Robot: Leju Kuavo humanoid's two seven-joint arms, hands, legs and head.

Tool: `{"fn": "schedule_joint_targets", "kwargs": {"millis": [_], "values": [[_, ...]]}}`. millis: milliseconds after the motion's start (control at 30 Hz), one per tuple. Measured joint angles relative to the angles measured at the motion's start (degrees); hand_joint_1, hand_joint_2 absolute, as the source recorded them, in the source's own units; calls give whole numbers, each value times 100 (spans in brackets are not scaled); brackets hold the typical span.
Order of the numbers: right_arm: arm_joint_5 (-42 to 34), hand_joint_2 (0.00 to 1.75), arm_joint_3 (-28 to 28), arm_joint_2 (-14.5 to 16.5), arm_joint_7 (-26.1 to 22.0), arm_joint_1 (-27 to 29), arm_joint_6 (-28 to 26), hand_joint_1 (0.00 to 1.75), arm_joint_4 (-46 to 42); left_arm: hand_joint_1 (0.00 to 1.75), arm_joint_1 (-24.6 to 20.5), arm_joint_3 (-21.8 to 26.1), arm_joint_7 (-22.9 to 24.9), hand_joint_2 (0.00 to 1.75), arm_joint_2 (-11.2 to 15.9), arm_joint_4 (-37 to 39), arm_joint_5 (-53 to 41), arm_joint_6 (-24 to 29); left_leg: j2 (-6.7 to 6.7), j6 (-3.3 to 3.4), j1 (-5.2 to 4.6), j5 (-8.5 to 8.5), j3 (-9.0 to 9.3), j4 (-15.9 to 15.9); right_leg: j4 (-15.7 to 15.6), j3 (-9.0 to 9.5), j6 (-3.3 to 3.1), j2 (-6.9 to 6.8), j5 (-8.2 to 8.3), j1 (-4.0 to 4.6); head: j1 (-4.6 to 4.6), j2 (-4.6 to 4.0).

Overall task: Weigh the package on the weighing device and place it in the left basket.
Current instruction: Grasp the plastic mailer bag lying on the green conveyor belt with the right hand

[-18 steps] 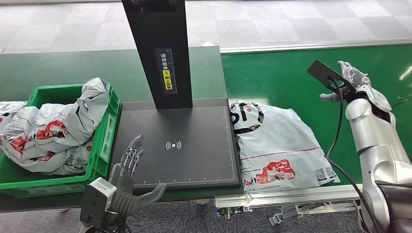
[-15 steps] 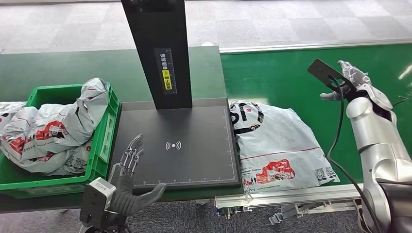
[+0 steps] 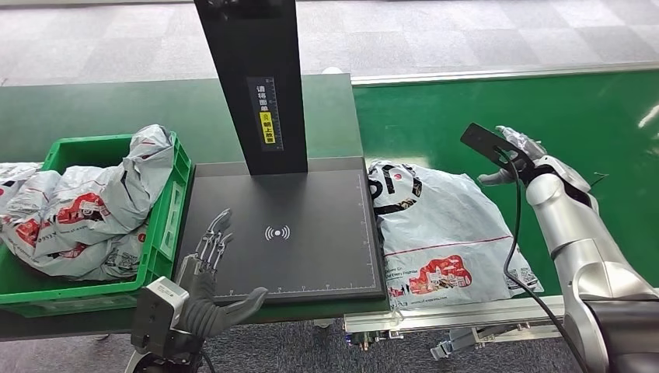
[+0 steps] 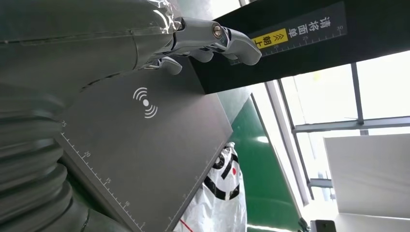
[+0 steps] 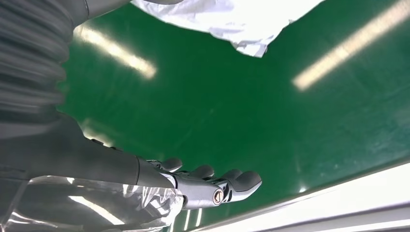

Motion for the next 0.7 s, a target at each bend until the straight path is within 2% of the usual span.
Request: {"fn": "schedule_joint_targets", "kwargs": {"millis": [700], "values": [[-76,175,369,216,87,241,37,0,205,0,-11,27,-25,175,0,69,44,-22,0,0,1,0,-1,0,0,-1,0,0,0,1,-1,0]]}}
